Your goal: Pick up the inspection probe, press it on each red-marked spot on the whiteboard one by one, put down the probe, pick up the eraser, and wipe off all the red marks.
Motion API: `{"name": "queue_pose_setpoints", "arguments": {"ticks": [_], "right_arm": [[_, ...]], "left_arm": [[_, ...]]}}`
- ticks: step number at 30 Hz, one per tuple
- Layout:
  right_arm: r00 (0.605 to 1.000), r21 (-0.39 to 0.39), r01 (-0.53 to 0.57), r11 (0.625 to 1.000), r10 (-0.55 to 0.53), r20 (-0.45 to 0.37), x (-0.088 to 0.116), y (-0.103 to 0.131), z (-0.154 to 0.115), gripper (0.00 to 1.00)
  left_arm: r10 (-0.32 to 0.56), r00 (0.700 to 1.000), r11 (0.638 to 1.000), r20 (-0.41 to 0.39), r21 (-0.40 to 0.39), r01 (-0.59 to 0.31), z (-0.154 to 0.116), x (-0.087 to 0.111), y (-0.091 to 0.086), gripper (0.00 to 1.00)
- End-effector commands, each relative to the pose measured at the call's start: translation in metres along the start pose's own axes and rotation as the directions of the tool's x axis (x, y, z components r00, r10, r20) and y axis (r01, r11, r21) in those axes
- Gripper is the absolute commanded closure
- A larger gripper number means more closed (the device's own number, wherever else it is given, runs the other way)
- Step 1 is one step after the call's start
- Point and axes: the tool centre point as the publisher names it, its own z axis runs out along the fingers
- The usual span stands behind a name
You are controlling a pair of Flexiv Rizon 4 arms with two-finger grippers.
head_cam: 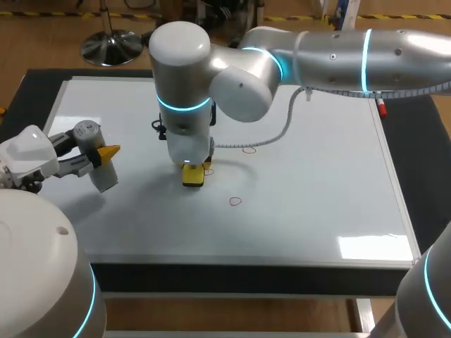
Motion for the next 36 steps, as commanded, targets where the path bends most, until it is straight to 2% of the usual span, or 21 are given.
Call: {"name": "queue_pose_setpoints", "arguments": {"ticks": [1,13,20,36], "right_arm": [[1.0,-0.007,-0.002,1.0,0.002,-0.007,-0.001,-0.004,0.003,1.0],[1.0,-0.032,-0.013,0.999,0.013,-0.014,0.006,-0.004,0.011,1.0],[0.999,-0.04,-0.038,0.998,0.037,-0.027,0.018,-0.003,0.018,1.0],[0.988,-0.03,-0.146,0.989,0.145,-0.045,0.066,-0.011,0.023,1.0]], "left_arm": [[0.001,1.0,1.0,0.001,0.001,-0.001,0.0,0.0,-0.001,1.0],[0.001,1.0,1.0,0.001,0.001,-0.001,0.0,0.0,-0.001,1.0],[0.001,1.0,1.0,0.001,0.001,-0.001,0.0,0.0,-0.001,1.0],[0.001,1.0,1.0,0.001,0.001,-0.001,0.0,0.0,-0.001,1.0]]}}
